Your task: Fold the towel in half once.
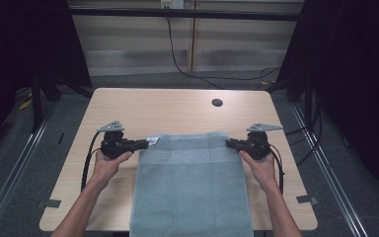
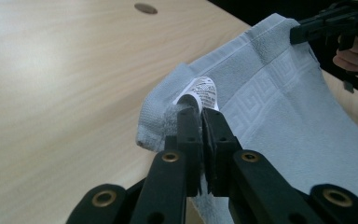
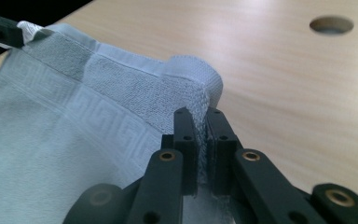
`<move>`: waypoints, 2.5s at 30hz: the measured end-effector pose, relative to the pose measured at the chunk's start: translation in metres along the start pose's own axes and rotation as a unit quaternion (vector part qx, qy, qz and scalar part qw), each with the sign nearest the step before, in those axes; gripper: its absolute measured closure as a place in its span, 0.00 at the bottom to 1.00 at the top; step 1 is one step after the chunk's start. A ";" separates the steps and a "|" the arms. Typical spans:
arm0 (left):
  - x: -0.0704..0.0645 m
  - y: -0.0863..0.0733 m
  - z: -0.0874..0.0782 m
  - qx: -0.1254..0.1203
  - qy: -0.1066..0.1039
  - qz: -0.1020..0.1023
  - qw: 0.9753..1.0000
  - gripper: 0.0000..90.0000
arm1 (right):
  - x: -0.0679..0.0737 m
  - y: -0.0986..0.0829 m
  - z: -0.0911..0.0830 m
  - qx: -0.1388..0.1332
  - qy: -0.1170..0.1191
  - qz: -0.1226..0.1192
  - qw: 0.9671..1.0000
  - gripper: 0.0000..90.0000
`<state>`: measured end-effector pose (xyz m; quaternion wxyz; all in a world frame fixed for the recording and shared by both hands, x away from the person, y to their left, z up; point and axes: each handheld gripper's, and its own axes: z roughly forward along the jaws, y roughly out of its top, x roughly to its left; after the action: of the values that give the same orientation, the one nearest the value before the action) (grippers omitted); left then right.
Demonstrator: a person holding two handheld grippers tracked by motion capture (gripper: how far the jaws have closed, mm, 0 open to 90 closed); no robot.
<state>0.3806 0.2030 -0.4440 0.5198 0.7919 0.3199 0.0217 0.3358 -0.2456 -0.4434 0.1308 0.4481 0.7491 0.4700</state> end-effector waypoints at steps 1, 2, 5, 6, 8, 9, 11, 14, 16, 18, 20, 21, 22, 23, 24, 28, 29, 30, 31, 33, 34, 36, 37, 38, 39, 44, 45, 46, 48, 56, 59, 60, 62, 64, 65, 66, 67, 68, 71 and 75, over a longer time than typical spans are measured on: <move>0.000 0.005 -0.001 -0.002 0.002 0.002 1.000 0.96 | 0.000 0.005 -0.001 -0.005 0.002 -0.002 1.000 0.95; 0.001 0.010 -0.002 -0.005 0.003 0.003 1.000 0.96 | 0.001 0.010 -0.002 -0.008 0.002 -0.004 1.000 0.95; 0.001 0.027 -0.007 -0.022 0.005 0.005 1.000 0.97 | 0.002 0.025 -0.006 -0.025 0.005 -0.006 1.000 0.95; 0.001 0.032 -0.008 -0.029 0.003 0.006 1.000 0.97 | 0.002 0.029 -0.006 -0.030 0.006 -0.006 1.000 0.95; 0.001 0.042 -0.010 -0.031 0.009 0.013 0.999 0.97 | 0.003 0.039 -0.008 -0.037 0.006 -0.009 0.999 0.95; 0.001 0.047 -0.010 -0.032 0.011 0.013 0.999 0.97 | 0.003 0.045 -0.009 -0.039 0.005 -0.011 0.999 0.95; 0.001 0.057 -0.011 -0.038 0.013 0.017 0.999 0.97 | 0.003 0.055 -0.011 -0.047 0.003 -0.013 0.999 0.95; 0.001 0.072 -0.012 -0.040 0.021 0.024 0.999 0.97 | 0.001 0.069 -0.016 -0.061 0.003 -0.014 0.998 0.96; 0.001 0.083 -0.014 -0.051 0.020 0.026 0.998 0.97 | -0.002 0.081 -0.020 -0.070 -0.003 -0.015 0.997 0.96; 0.001 0.094 -0.016 -0.060 0.024 0.029 0.997 0.97 | -0.004 0.091 -0.024 -0.080 -0.008 -0.014 0.997 0.96; -0.001 0.105 -0.019 -0.066 0.029 0.036 0.997 0.97 | -0.007 0.102 -0.028 -0.088 -0.013 -0.013 0.996 0.96; -0.002 0.111 -0.020 -0.072 0.030 0.038 0.996 0.97 | -0.008 0.107 -0.030 -0.092 -0.016 -0.013 0.996 0.96; -0.003 0.117 -0.022 -0.075 0.032 0.042 0.996 0.97 | -0.009 0.113 -0.033 -0.095 -0.019 -0.012 0.995 0.96; -0.005 0.123 -0.024 -0.082 0.034 0.044 0.995 0.97 | -0.010 0.118 -0.035 -0.100 -0.021 -0.014 0.995 0.96; -0.005 0.129 -0.025 -0.090 0.033 0.043 0.994 0.97 | -0.011 0.123 -0.037 -0.106 -0.023 -0.013 0.994 0.96; -0.013 0.148 -0.034 -0.108 0.033 0.056 0.992 0.97 | -0.011 0.143 -0.048 -0.122 -0.031 -0.014 0.992 0.96; -0.017 0.148 -0.035 -0.110 0.027 0.060 0.992 0.97 | -0.010 0.145 -0.051 -0.129 -0.027 -0.013 0.991 0.96; -0.021 0.146 -0.036 -0.108 0.029 0.069 0.991 0.97 | -0.008 0.145 -0.053 -0.132 -0.025 -0.015 0.991 0.96; -0.024 0.144 -0.036 -0.103 0.029 0.075 0.991 0.97 | -0.007 0.143 -0.055 -0.131 -0.021 -0.019 0.991 0.96; -0.028 0.135 -0.035 -0.097 0.020 0.080 0.992 0.97 | -0.003 0.135 -0.055 -0.123 -0.018 -0.025 0.992 0.96; -0.031 0.130 -0.035 -0.092 0.019 0.081 0.992 0.97 | -0.001 0.129 -0.056 -0.121 -0.013 -0.026 0.992 0.96; -0.036 0.117 -0.035 -0.089 0.010 0.081 0.993 0.97 | 0.006 0.117 -0.059 -0.116 -0.003 -0.032 0.993 0.96; -0.038 0.110 -0.035 -0.085 0.007 0.084 0.993 0.97 | 0.009 0.110 -0.060 -0.115 0.004 -0.032 0.993 0.96; -0.041 0.103 -0.036 -0.083 0.005 0.086 0.993 0.97 | 0.012 0.102 -0.062 -0.114 0.009 -0.035 0.993 0.96; -0.044 0.096 -0.037 -0.079 0.002 0.085 0.993 0.97 | 0.015 0.095 -0.064 -0.111 0.011 -0.039 0.993 0.96; -0.052 0.054 -0.041 -0.072 -0.022 0.072 0.995 0.97 | 0.031 0.058 -0.074 -0.093 0.023 -0.046 0.994 0.96; -0.054 0.045 -0.040 -0.063 -0.022 0.071 0.995 0.97 | 0.034 0.050 -0.075 -0.087 0.024 -0.046 0.995 0.96; -0.056 0.037 -0.040 -0.060 -0.024 0.071 0.995 0.97 | 0.037 0.043 -0.076 -0.080 0.025 -0.049 0.995 0.96; -0.059 0.022 -0.041 -0.054 -0.031 0.058 0.996 0.97 | 0.043 0.029 -0.078 -0.072 0.027 -0.049 0.996 0.96; -0.073 -0.036 -0.047 -0.016 -0.054 0.033 0.998 0.97 | 0.064 -0.036 -0.085 -0.032 0.041 -0.036 0.998 0.96; -0.075 -0.053 -0.038 0.027 -0.052 0.036 0.998 0.97 | 0.067 -0.060 -0.082 0.004 0.037 -0.033 0.999 0.96; -0.074 -0.059 -0.035 0.036 -0.054 0.032 0.997 0.97 | 0.067 -0.067 -0.081 0.013 0.037 -0.027 0.999 0.96; -0.072 -0.070 -0.030 0.061 -0.047 0.029 0.997 0.97 | 0.066 -0.080 -0.078 0.032 0.034 -0.021 0.999 0.96; -0.070 -0.077 -0.026 0.072 -0.048 0.024 0.996 0.97 | 0.064 -0.089 -0.074 0.048 0.033 -0.017 0.998 0.96; -0.070 -0.080 -0.025 0.077 -0.045 0.026 0.996 0.96 | 0.063 -0.093 -0.072 0.057 0.030 -0.014 0.998 0.96; -0.070 -0.081 -0.024 0.079 -0.043 0.026 0.996 0.95 | 0.062 -0.096 -0.070 0.064 0.029 -0.014 0.997 0.96; -0.071 -0.082 -0.023 0.079 -0.042 0.026 0.996 0.92 | 0.061 -0.098 -0.069 0.068 0.027 -0.010 0.997 0.96; -0.071 -0.083 -0.022 0.081 -0.044 0.027 0.995 0.87 | 0.060 -0.099 -0.068 0.070 0.027 -0.009 0.997 0.96; -0.074 -0.085 -0.018 0.094 -0.039 0.035 0.994 0.72 | 0.059 -0.103 -0.066 0.074 0.026 -0.004 0.997 0.96; -0.081 -0.092 -0.009 0.125 -0.021 0.053 0.991 0.58 | 0.063 -0.107 -0.062 0.086 0.022 -0.010 0.996 0.95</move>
<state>0.2688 0.1909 -0.4924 0.4216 0.8666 0.2668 -0.0076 0.2035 -0.2489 -0.4848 0.0797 0.4396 0.7939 0.4124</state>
